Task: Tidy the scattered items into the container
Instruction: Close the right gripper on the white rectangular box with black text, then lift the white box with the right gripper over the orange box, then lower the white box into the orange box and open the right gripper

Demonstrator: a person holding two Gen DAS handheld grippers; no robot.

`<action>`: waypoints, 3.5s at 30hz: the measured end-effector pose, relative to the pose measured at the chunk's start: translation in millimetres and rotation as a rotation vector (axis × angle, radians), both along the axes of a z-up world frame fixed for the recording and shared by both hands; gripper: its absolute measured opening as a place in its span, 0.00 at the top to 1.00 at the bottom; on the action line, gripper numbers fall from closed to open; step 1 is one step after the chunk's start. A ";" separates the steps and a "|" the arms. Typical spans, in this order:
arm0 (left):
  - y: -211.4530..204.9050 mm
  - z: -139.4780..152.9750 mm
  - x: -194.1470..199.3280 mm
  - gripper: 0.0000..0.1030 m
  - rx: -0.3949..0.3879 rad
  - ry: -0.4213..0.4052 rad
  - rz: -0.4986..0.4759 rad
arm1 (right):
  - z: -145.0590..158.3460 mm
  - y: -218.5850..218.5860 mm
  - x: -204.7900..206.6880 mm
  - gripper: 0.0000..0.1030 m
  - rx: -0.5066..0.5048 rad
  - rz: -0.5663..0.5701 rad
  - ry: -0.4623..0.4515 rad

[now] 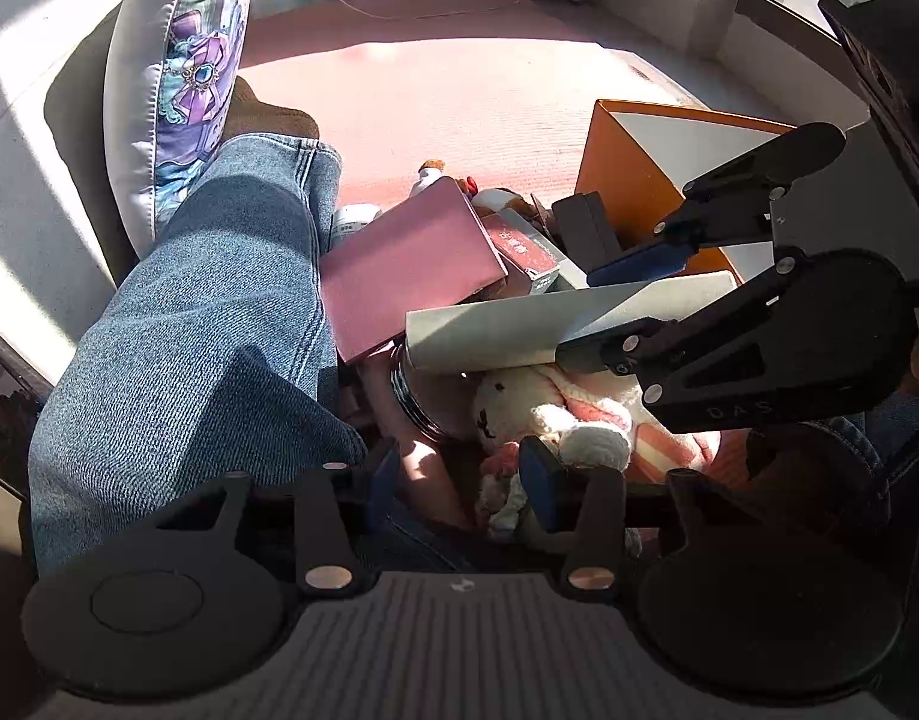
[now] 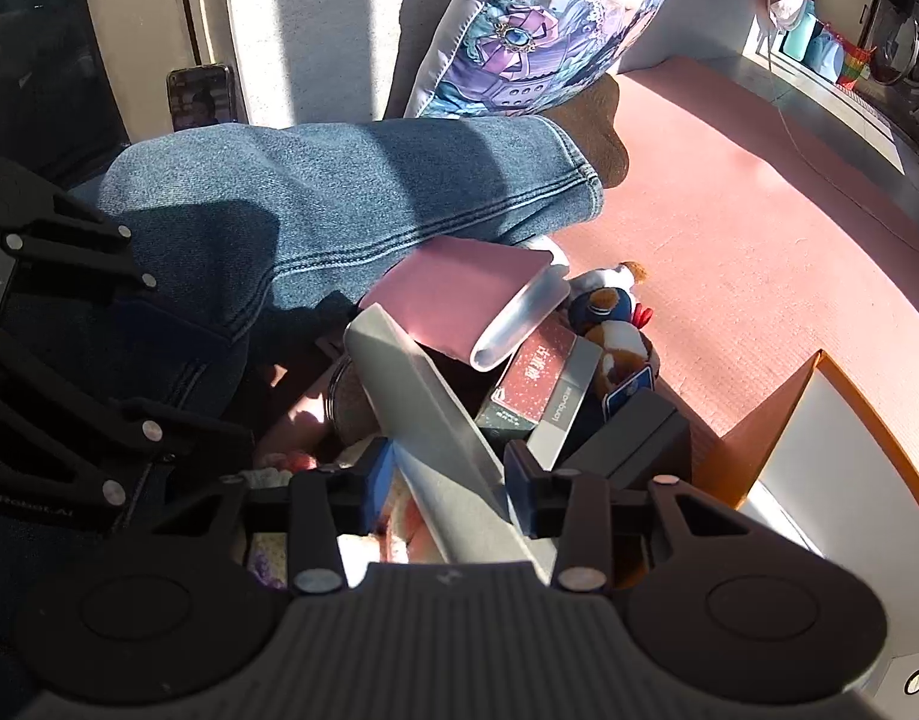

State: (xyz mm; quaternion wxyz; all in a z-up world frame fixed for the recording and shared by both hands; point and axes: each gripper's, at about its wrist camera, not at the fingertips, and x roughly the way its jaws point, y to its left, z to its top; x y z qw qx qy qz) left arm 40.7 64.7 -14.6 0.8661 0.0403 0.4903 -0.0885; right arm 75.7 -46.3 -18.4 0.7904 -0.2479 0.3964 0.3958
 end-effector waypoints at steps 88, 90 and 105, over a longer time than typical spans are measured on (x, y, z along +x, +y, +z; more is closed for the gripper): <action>-17.2 -15.5 21.3 0.55 -0.039 0.062 0.034 | -47.6 -152.8 133.0 0.41 0.053 -0.723 0.473; -17.3 -16.4 21.7 0.55 -0.037 0.064 0.034 | -46.7 -151.0 132.8 0.42 0.065 -0.709 0.475; -17.6 -18.1 19.4 0.55 -0.028 0.067 0.038 | -19.3 -143.5 106.7 0.69 0.147 -0.676 0.398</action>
